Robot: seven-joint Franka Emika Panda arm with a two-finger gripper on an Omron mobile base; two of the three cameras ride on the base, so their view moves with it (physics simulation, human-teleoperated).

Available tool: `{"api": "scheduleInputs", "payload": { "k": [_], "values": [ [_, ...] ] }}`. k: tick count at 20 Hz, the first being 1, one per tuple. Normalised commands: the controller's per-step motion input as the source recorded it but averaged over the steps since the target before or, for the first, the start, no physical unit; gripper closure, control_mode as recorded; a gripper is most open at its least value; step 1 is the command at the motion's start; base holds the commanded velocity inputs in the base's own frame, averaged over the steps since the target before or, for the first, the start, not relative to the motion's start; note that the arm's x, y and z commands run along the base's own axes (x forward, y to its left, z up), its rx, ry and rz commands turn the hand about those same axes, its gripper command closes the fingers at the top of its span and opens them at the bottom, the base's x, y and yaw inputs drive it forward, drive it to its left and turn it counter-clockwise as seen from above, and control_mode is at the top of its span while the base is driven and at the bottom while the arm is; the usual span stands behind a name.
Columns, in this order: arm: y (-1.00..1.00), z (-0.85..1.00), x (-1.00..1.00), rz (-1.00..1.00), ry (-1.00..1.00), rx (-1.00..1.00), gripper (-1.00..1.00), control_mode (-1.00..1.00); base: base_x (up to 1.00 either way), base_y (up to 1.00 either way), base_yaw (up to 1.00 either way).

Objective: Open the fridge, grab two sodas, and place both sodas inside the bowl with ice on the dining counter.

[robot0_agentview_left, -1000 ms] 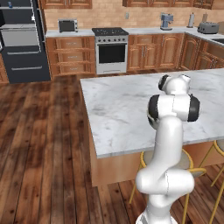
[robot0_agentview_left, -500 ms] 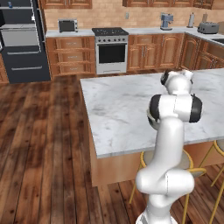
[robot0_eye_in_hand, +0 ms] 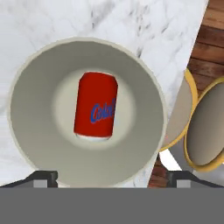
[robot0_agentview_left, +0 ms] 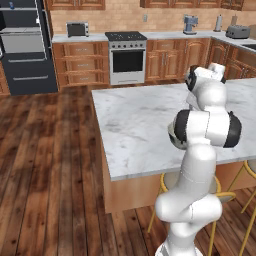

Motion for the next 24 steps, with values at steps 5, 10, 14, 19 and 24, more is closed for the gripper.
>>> {"api": "scheduleInputs", "payload": {
  "k": [5, 10, 14, 19, 24],
  "values": [
    [0.57, 0.54, -0.33, 0.08, -0.03, -0.23, -1.00, -1.00, 0.00, 0.00, 0.00],
    [0.64, 0.37, -0.36, 0.23, -0.04, -0.27, -1.00, -1.00, 0.00, 0.00, 0.00],
    [0.69, 0.34, -0.48, 0.29, -0.04, -0.27, -1.00, -1.00, 0.00, 0.00, 0.00],
    [0.56, 0.40, -0.51, 0.35, -0.05, -0.19, -1.00, -1.00, 0.00, 0.00, 0.00],
    [0.33, 0.36, -0.57, 0.40, -0.01, -0.06, -1.00, -1.00, 0.00, 0.00, 0.00]
  ]
}}
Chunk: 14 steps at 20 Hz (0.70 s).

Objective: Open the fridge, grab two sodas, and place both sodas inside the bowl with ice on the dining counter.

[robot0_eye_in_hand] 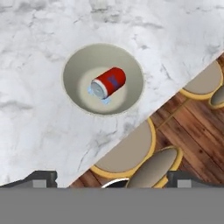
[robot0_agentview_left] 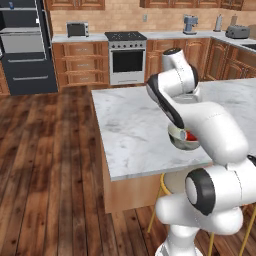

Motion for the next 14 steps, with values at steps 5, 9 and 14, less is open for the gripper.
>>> {"api": "scheduleInputs", "payload": {
  "k": [5, 9, 14],
  "values": [
    [0.52, 0.03, -0.59, 0.34, -0.03, 0.00, -1.00, -1.00, 0.00, 0.00, 0.00],
    [0.73, -0.01, -0.54, 0.28, -0.10, 0.01, -1.00, -1.00, 0.00, 0.00, 0.00],
    [0.63, -0.06, -0.79, 0.17, -0.11, 0.00, -1.00, -1.00, 0.00, 0.00, 0.00]
  ]
}}
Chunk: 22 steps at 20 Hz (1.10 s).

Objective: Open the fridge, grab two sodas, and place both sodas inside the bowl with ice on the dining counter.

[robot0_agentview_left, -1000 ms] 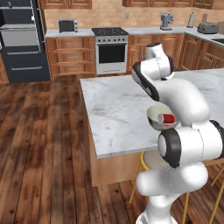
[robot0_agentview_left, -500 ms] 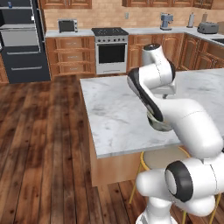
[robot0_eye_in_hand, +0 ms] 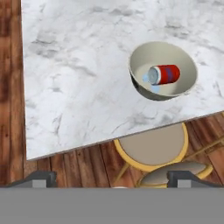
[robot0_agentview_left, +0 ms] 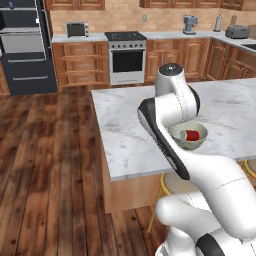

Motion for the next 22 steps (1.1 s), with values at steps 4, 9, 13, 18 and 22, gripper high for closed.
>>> {"api": "scheduleInputs", "payload": {
  "k": [4, 9, 13, 18, 22],
  "values": [
    [0.33, -0.20, -0.75, 0.00, -0.01, 0.02, -1.00, -1.00, 0.00, 0.00, 0.00],
    [0.11, -0.38, -0.69, 0.00, -0.01, 0.00, -1.00, -1.00, 0.00, 0.00, 0.00],
    [0.08, -0.45, -1.00, -0.01, -0.09, -0.03, -1.00, -1.00, 0.00, 0.00, 0.00],
    [-0.04, -0.20, -0.89, -0.02, -0.08, 0.00, -1.00, -1.00, 0.00, 0.00, 0.00],
    [-0.68, 0.05, -0.71, 0.07, -0.04, 0.04, -1.00, -1.00, 0.00, 0.00, 0.00]
  ]
}}
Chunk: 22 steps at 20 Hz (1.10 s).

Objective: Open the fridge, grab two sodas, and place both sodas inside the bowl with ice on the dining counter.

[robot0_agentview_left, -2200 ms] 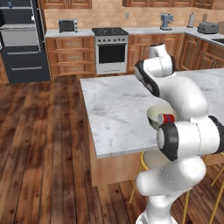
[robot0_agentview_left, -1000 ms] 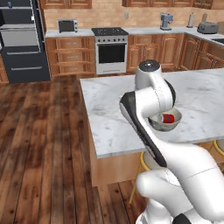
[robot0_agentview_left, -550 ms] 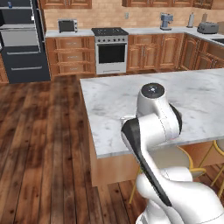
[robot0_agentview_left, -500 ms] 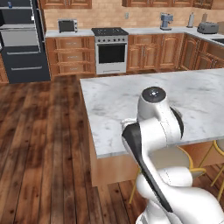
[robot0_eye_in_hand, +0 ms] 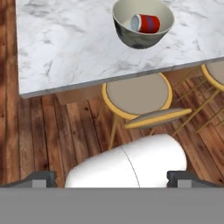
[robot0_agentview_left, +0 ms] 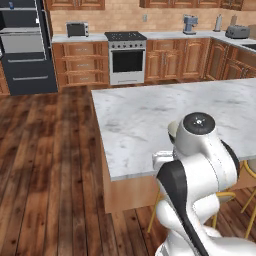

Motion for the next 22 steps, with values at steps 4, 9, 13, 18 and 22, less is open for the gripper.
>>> {"api": "scheduleInputs", "payload": {
  "k": [4, 9, 13, 18, 22],
  "values": [
    [-0.84, 0.11, -0.50, 0.10, -0.02, 0.06, -1.00, -1.00, 0.00, 0.00, 0.00],
    [-0.24, -0.01, -0.09, 0.05, 0.01, 0.00, -1.00, -1.00, 0.00, 0.00, 0.00],
    [0.00, 0.00, 0.00, 0.00, 0.00, 0.00, -1.00, -1.00, 0.00, 0.00, 0.00],
    [0.00, 0.00, 0.00, 0.00, 0.00, 0.00, -1.00, -1.00, 0.00, 0.00, 0.00],
    [0.00, 0.00, 0.00, 0.00, 0.00, 0.00, -1.00, 1.00, 0.00, 0.13, -0.05]
  ]
}}
